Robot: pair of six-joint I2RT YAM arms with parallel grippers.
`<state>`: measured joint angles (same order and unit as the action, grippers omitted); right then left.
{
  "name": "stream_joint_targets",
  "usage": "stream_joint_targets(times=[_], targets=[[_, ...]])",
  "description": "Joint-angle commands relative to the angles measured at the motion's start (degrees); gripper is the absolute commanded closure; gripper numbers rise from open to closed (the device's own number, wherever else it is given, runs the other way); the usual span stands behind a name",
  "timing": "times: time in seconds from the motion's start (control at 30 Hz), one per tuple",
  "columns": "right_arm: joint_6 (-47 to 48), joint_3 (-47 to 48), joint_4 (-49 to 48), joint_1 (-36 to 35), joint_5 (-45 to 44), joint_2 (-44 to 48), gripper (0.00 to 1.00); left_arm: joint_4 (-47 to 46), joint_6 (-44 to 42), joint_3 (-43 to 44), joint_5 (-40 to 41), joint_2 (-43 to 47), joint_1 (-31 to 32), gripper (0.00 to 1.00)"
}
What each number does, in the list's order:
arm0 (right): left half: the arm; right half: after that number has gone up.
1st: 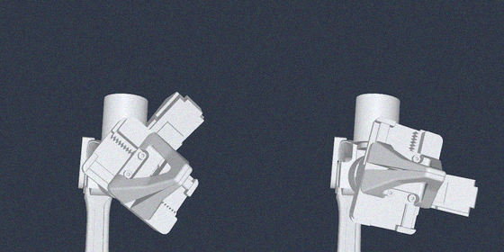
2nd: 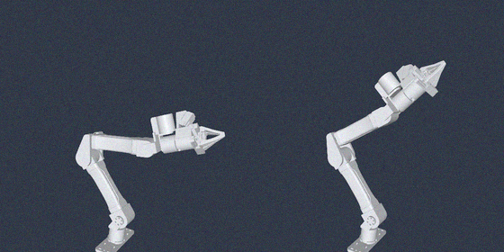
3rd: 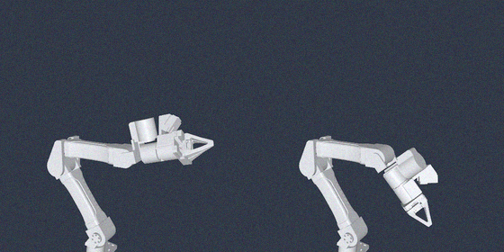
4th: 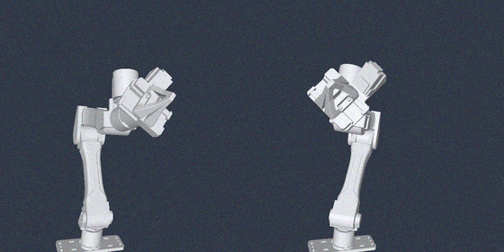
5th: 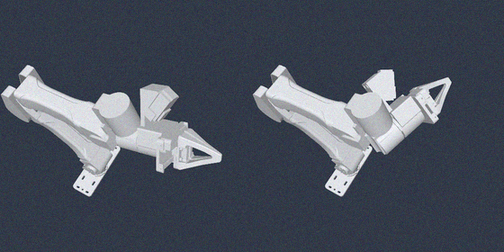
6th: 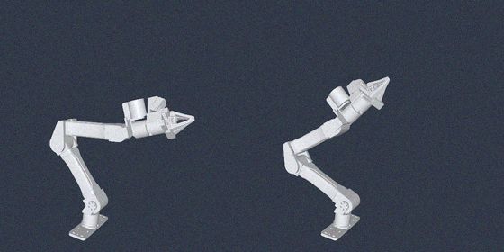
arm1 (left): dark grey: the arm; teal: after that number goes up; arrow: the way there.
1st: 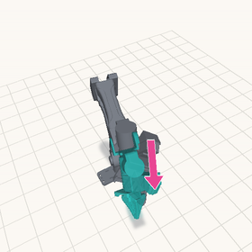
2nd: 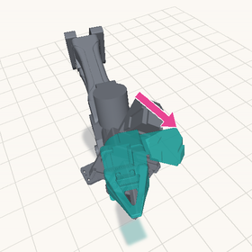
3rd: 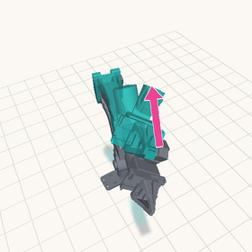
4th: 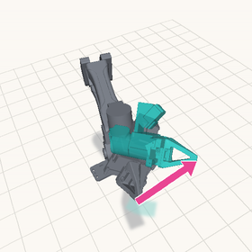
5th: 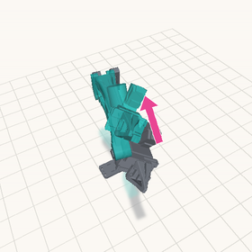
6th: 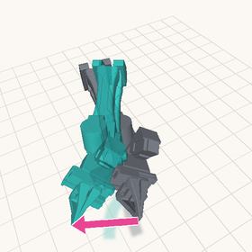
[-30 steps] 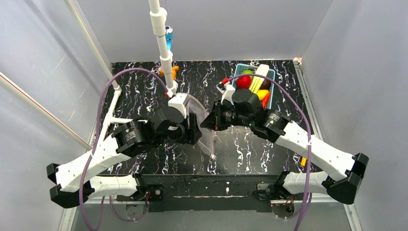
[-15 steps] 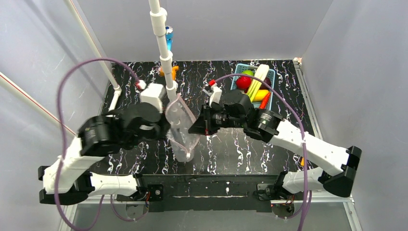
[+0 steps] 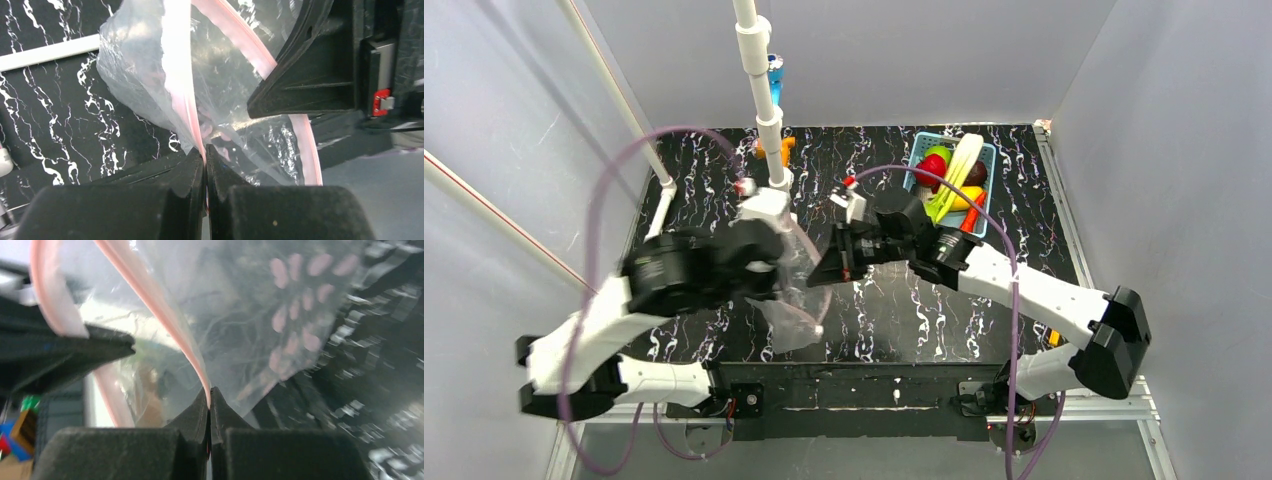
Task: Place the food in the zip-top bag and seal the zipper
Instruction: Open the zipper of the food storage bag.
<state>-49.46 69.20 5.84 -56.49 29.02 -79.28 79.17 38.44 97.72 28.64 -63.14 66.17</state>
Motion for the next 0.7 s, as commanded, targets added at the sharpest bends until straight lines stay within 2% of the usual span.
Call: stream_joint_targets(times=[0.0,0.1,0.17,0.37,0.57,0.67], targets=[[9.3,-6.5,11.1,2.9,-10.6,5.7,0.99,-12.0,-0.8,-9.2,1.5,-6.8,-0.3,1.0],[13.6,-8.5,19.5,3.4,-19.0,8.0,0.97,-23.9,-2.1,-17.0,-4.8,-6.5,-2.5,1.0],[14.8,-9.8,22.1,3.9,-22.5,9.7,0.91,-29.2,-2.4,-20.9,-7.2,-6.6,-3.6,1.0],[17.6,-10.9,24.9,5.0,-25.6,14.6,0.66,-30.3,-1.8,-21.7,-7.3,-7.5,-4.7,1.0],[19.6,-5.8,27.7,6.6,-25.9,17.9,0.48,-31.1,-0.3,-24.0,-7.8,-5.1,-6.5,1.0],[20.7,-2.8,28.3,8.0,-27.6,19.6,0.35,-32.1,0.0,-25.3,-8.4,-4.1,-7.3,1.0]])
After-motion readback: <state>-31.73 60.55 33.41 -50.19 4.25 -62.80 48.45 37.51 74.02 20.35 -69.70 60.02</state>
